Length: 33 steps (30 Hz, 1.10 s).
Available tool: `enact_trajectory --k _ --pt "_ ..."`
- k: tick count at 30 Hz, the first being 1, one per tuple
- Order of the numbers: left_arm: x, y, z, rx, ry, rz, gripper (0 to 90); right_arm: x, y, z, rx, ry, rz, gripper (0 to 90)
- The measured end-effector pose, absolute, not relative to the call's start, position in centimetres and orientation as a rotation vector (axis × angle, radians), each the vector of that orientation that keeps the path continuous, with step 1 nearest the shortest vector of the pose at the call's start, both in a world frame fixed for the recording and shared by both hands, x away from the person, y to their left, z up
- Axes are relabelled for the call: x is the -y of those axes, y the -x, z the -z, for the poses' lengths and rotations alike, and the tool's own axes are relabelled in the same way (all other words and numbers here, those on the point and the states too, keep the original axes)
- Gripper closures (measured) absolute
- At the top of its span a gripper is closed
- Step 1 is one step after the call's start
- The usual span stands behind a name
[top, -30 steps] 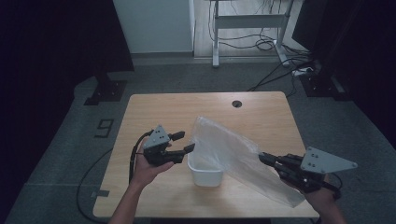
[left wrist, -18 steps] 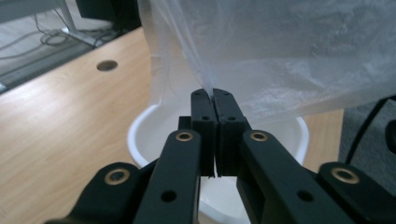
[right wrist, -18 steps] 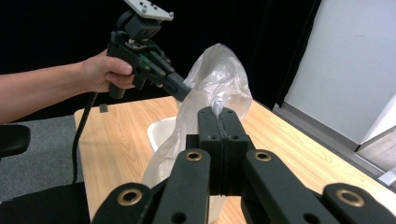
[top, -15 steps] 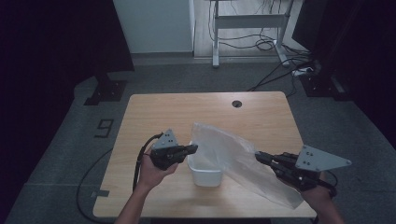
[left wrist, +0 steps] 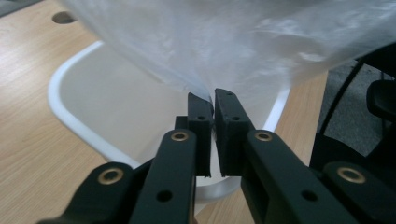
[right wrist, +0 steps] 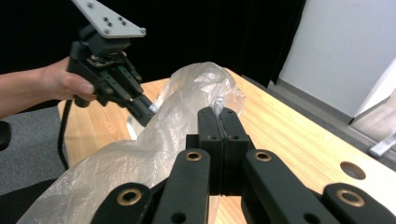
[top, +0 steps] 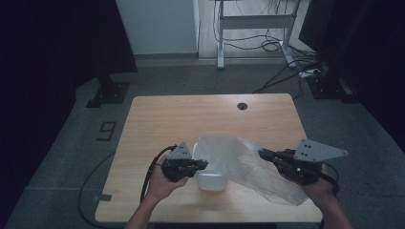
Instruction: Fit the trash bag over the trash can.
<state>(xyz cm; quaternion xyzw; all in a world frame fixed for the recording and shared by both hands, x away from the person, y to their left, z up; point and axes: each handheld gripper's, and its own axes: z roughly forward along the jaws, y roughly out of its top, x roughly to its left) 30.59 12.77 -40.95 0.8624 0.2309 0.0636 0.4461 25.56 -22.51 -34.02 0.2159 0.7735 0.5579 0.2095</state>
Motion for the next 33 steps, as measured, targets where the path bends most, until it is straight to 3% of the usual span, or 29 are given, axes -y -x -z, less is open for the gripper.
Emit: enact_trajectory --k 4,11,19,29,33 --pt "-12.9 -30.7 41.2 -0.575 -2.143 -0.144 79.8 22.3 -26.5 34.6 -2.173 -0.633 -1.532 88.9" --pt "-15.0 -30.2 40.7 -0.600 -2.068 -0.197 51.5 22.2 -26.8 35.2 -2.211 -0.634 -1.511 88.9" --pt "-17.3 -31.4 39.6 -0.668 -1.970 -0.213 42.7 22.4 -26.8 35.3 -2.223 -0.624 -1.508 88.9" --pt "-15.8 -34.4 37.5 -0.716 -1.852 -0.281 41.9 22.2 -26.7 35.6 -2.232 -0.604 -1.513 88.9" --pt "-14.9 -35.9 36.7 -0.723 -1.875 -0.294 41.8 22.2 -26.7 35.5 -2.232 -0.597 -1.511 88.9"
